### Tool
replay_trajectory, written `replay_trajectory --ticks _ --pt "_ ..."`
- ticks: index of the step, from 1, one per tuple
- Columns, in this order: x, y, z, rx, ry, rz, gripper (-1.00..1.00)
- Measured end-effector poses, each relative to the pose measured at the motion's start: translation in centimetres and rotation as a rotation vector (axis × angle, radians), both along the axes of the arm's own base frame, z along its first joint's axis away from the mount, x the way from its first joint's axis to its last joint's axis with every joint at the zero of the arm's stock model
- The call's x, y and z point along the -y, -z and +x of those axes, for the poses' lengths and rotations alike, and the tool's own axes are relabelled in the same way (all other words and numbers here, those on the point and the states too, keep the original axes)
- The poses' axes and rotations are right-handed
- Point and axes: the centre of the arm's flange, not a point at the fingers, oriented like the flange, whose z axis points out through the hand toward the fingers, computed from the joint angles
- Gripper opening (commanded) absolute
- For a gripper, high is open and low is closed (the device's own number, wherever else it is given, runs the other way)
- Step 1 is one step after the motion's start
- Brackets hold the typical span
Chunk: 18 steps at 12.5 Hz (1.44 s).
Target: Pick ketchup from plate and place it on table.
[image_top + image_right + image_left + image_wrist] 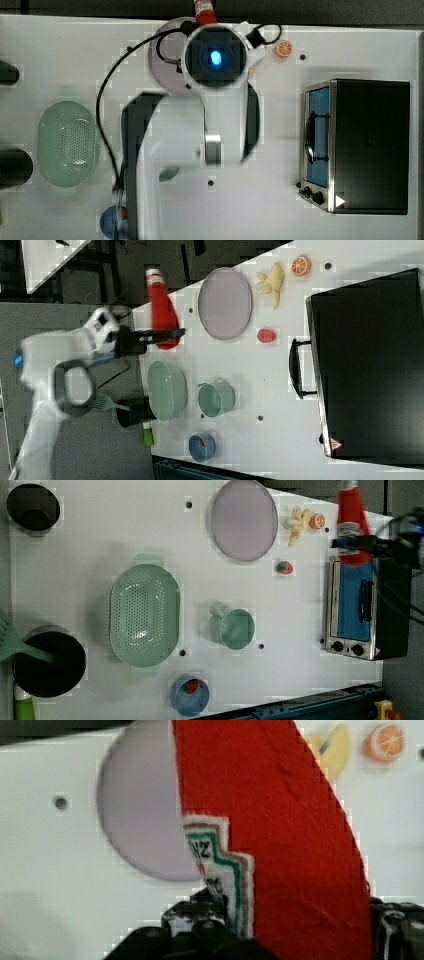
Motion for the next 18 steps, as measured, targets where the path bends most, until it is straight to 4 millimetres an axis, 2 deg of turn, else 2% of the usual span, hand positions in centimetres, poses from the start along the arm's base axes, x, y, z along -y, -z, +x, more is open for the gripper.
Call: replay_trajectory --ticks 1,2,3,4,6,10,12,14,15,18 --pt "0.3 -1.9 -1.7 0.027 0.011 0.001 0.30" --pt "0.7 -2.8 -3.6 0.036 0.024 0.004 0.30" --pt "1.1 -2.7 -5.2 0.032 0.042 0.004 0.30" --pt "1.8 -1.5 -6.7 0.007 0.067 0.004 0.30" --pt "2.7 3.7 -9.0 -0.086 0.109 0.007 0.30" --pt "3.6 17.6 -11.7 -0.244 0.179 0.024 0.30" --pt "3.9 22.8 -12.2 -0.293 0.196 0.026 0.30" --pt "3.6 26.3 -12.8 -0.329 0.206 0.029 0.30" --pt "3.6 27.4 -12.7 -0.322 0.206 0.030 0.36" --pt "3.5 28.6 -12.4 -0.281 0.213 0.036 0.98"
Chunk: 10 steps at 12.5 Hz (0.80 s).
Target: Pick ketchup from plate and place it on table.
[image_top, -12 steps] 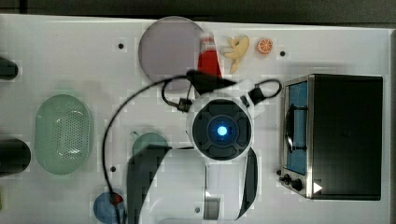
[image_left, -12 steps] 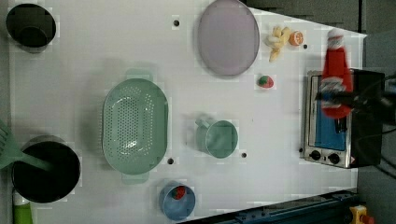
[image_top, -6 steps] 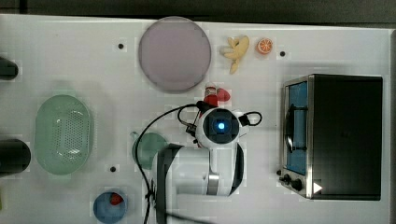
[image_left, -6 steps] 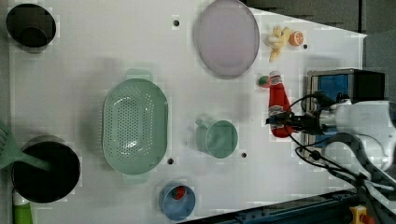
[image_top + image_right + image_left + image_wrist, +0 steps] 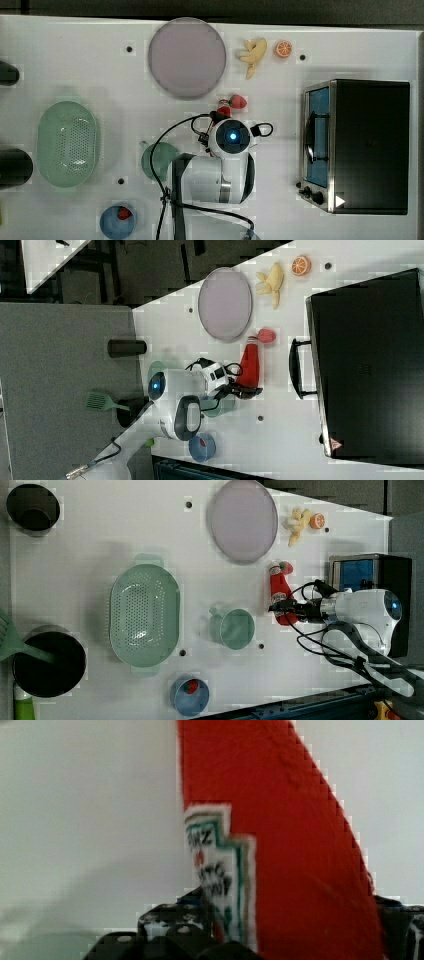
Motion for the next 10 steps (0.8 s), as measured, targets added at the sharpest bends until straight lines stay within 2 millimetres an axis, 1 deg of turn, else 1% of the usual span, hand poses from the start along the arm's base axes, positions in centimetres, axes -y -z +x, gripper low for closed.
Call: replay_trajectory --ticks 3,4,5,6,7,8,9,10 --pt "0.4 -1.6 0.5 0.037 0.010 -0.004 1.00" --pt "0.4 -2.8 0.8 0.047 0.022 -0.002 1.00" --pt "0.2 -4.4 1.3 0.035 0.034 -0.003 1.00" --pt "-0.1 -6.7 1.8 0.014 0.050 -0.009 1.00" --pt "-0.4 -9.7 2.4 0.010 0.078 -0.021 1.00" --pt "-0.8 -13.1 3.1 0.019 0.122 -0.030 1.00" --pt "-1.1 -16.9 4.1 0.046 0.159 -0.036 1.00" --pt "-1.4 -21.3 5.2 0.099 0.194 -0.038 1.00"
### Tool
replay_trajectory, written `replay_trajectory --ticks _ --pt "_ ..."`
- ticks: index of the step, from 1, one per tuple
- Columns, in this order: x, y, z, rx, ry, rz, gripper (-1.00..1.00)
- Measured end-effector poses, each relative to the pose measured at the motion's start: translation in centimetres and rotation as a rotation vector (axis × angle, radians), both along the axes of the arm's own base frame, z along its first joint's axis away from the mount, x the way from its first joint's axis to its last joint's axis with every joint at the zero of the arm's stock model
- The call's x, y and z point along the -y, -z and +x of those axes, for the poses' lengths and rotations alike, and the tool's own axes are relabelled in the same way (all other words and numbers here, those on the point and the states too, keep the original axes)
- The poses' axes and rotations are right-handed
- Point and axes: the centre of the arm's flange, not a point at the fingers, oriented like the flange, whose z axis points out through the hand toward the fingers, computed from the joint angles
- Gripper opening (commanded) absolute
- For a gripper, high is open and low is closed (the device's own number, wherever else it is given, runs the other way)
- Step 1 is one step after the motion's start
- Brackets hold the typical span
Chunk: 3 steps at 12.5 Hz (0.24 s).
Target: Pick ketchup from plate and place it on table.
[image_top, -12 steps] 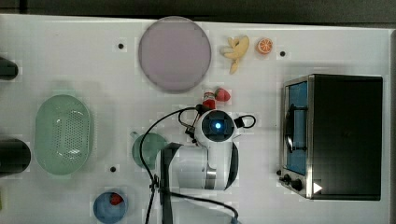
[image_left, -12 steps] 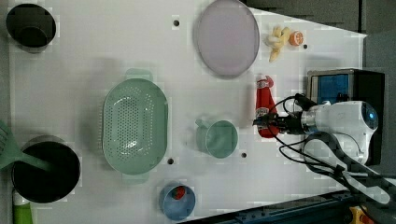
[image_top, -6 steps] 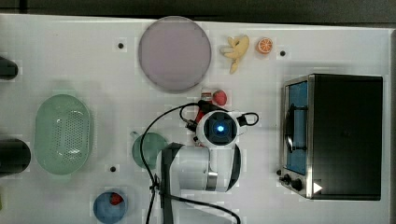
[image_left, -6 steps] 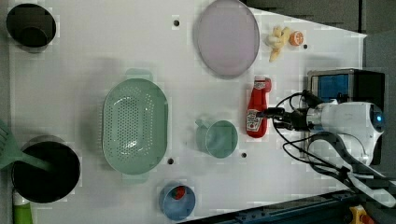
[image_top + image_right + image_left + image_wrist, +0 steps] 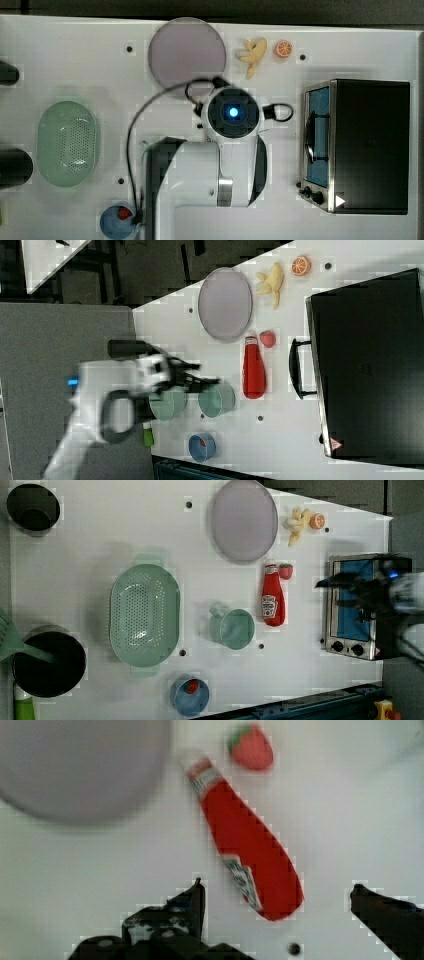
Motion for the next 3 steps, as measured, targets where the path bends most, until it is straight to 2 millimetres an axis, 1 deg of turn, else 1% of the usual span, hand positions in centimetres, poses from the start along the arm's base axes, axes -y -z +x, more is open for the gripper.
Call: replay_trajectory --ticks 1,2,3 --pt "-0.4 -4.5 0.8 0.057 0.042 -0.004 1.00" --pt "-0.7 -8.9 1.0 0.093 0.085 -0.002 1.00" --pt "-1.0 -12.8 0.6 0.095 0.124 0.004 1.00"
